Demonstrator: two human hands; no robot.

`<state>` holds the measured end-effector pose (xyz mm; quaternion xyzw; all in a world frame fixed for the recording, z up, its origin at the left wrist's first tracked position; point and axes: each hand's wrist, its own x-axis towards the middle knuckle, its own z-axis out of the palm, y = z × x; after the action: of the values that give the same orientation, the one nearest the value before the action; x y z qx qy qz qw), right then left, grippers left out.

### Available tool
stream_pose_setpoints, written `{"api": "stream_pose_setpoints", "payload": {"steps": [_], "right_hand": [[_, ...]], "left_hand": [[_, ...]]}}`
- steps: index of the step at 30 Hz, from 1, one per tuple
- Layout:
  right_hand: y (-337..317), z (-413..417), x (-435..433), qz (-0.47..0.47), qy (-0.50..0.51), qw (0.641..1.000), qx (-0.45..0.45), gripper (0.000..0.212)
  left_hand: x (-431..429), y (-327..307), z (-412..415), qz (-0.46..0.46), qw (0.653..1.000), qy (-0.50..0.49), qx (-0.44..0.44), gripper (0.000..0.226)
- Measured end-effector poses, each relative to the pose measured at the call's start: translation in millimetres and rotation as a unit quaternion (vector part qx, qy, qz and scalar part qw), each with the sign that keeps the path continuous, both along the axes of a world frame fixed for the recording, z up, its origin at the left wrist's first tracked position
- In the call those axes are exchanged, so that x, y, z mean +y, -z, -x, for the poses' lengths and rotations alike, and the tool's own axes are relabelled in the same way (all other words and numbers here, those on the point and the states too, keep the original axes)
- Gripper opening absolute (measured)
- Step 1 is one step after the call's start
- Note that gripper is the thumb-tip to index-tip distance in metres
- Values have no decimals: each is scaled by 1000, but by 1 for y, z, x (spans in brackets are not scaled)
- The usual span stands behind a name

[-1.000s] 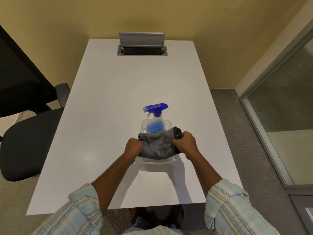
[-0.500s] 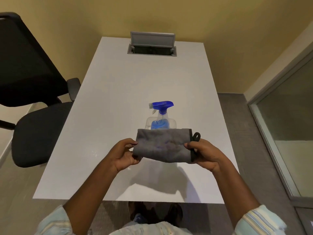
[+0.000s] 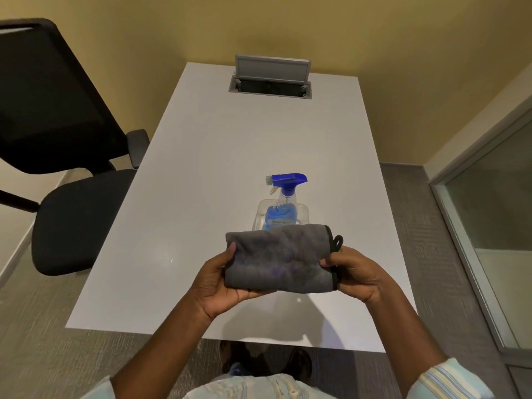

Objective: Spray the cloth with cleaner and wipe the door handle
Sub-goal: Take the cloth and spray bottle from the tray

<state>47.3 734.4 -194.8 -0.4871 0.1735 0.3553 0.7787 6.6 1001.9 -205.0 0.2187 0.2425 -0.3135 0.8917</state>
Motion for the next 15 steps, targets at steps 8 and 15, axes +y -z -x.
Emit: {"api": "stream_pose_setpoints", "payload": {"steps": [8, 15], "right_hand": [[21, -13, 7, 123, -42, 992, 7, 35], [18, -38, 6, 209, -40, 977, -10, 66]], "left_hand": [[-2, 18, -3, 32, 998, -46, 30, 55], [17, 24, -19, -23, 997, -67, 11, 53]]}}
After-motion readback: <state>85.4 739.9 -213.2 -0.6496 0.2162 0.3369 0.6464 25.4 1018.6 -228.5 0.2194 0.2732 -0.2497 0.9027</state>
